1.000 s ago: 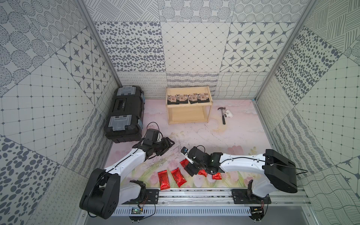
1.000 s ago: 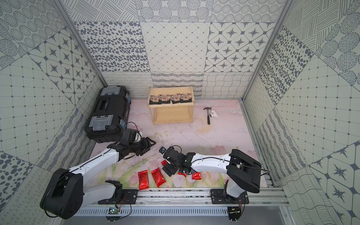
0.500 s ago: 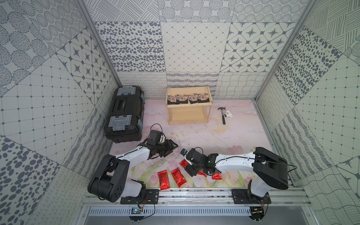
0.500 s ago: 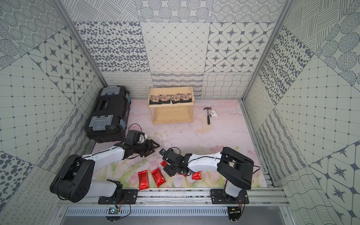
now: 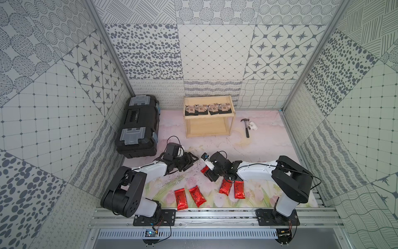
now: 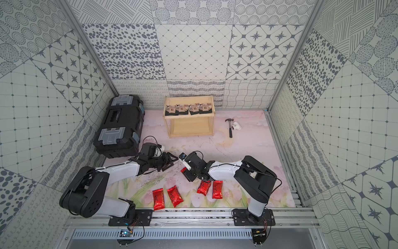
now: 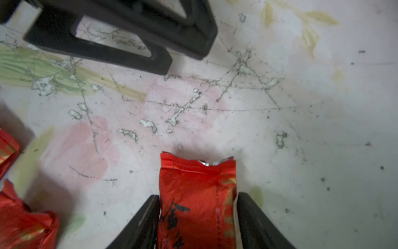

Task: Place the tea bags on the shelf by color
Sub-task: Move the tea bag to the center of the board, then pick up the tea bag from the center of the board.

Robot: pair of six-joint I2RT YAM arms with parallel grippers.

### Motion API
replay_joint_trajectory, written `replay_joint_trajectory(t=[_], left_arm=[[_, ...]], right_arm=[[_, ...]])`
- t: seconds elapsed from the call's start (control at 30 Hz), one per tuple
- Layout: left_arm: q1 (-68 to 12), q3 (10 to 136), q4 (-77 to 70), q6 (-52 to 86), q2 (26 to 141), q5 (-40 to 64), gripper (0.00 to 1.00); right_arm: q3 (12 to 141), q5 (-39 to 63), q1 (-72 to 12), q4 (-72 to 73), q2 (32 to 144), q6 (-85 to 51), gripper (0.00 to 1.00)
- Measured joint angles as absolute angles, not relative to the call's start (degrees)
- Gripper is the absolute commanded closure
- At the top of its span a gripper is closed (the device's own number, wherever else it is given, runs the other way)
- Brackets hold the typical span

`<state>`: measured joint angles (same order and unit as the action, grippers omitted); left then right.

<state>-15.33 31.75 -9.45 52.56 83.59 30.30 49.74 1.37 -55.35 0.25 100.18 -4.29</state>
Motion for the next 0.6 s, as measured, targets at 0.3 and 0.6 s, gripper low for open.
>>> replay_joint_trajectory(t=[0.3, 0.6], left_arm=[[-15.9, 33.3, -12.0, 52.5, 85.9, 31.2, 0.39], [-18.9, 33.1, -16.6, 52.3, 89.3, 32.8, 0.4]], right_arm=[[52.4, 5.7, -51.6, 4.0, 102.1, -1.3, 0.3], [43.7, 6.4, -50.2, 8.0, 86.6, -6.0, 0.47]])
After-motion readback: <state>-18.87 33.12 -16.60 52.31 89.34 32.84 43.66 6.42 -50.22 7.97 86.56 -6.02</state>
